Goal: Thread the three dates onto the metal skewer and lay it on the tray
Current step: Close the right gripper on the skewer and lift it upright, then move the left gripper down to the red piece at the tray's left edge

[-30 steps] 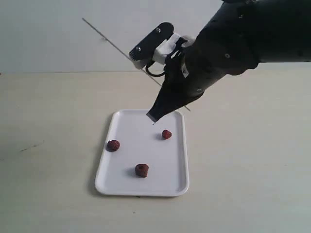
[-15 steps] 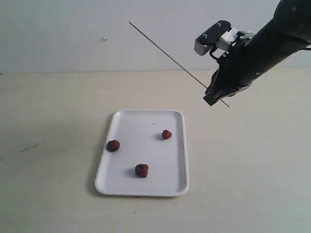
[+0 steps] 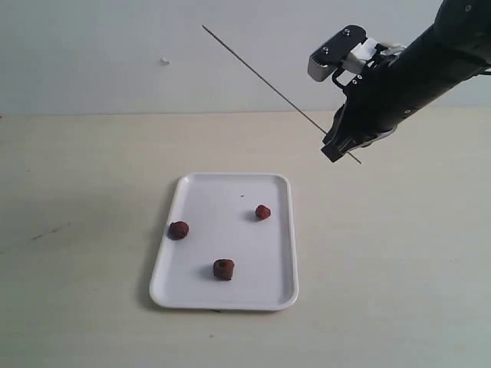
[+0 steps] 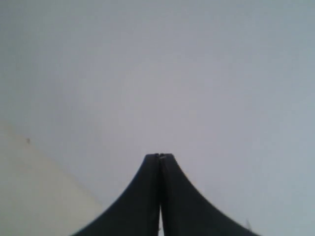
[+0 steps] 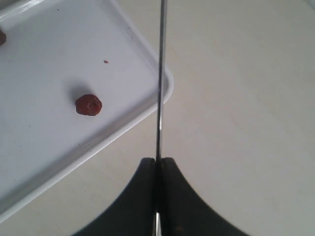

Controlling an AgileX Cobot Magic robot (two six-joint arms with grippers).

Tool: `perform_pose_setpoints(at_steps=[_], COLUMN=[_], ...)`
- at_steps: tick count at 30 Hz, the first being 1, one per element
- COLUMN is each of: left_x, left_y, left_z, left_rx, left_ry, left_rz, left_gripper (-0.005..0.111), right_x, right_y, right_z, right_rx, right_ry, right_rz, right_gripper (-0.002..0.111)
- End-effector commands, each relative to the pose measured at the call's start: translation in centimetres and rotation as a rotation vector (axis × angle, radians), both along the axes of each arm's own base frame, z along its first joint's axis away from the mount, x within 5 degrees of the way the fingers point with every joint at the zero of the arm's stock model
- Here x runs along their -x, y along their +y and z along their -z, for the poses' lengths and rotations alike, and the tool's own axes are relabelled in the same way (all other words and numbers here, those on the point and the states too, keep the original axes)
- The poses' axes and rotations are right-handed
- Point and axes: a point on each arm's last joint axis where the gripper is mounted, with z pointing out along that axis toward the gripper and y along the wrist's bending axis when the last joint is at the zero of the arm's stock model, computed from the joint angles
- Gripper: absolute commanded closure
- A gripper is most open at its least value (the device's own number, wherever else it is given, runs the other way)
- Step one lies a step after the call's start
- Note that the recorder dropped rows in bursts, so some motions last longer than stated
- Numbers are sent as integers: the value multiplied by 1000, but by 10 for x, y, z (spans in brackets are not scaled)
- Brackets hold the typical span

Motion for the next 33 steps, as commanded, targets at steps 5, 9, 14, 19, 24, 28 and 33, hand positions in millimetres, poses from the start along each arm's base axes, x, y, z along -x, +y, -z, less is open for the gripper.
perform_pose_setpoints(at_steps=[5, 9, 14, 19, 24, 28, 33], left_x=[-2, -61, -157, -235, -275, -289, -298], left_y=[3, -12, -48, -73, -109, -142, -177], left_z=[-98, -118, -105, -62, -3, 36, 60], left_rx=[-115, -242, -436, -465, -538, -593, -700], left_ry=[-221, 10, 497, 917, 1206, 1342, 1466], left_rz=[-90, 2, 339, 641, 875, 919, 885], left_gripper=[107, 107, 107, 107, 107, 107, 106], right_x=[-3, -2, 0, -2, -4, -4, -5], right_y=[-2, -2, -9, -29, -38, -36, -35], right_z=[-5, -5, -1, 0, -1, -2, -2], right_rx=[-12, -20, 52, 64, 53, 26, 7], right_ry=[-27, -14, 25, 44, 39, 35, 29], right_rz=[21, 43, 82, 191, 223, 232, 242], right_gripper=[108, 108, 108, 108, 108, 108, 108])
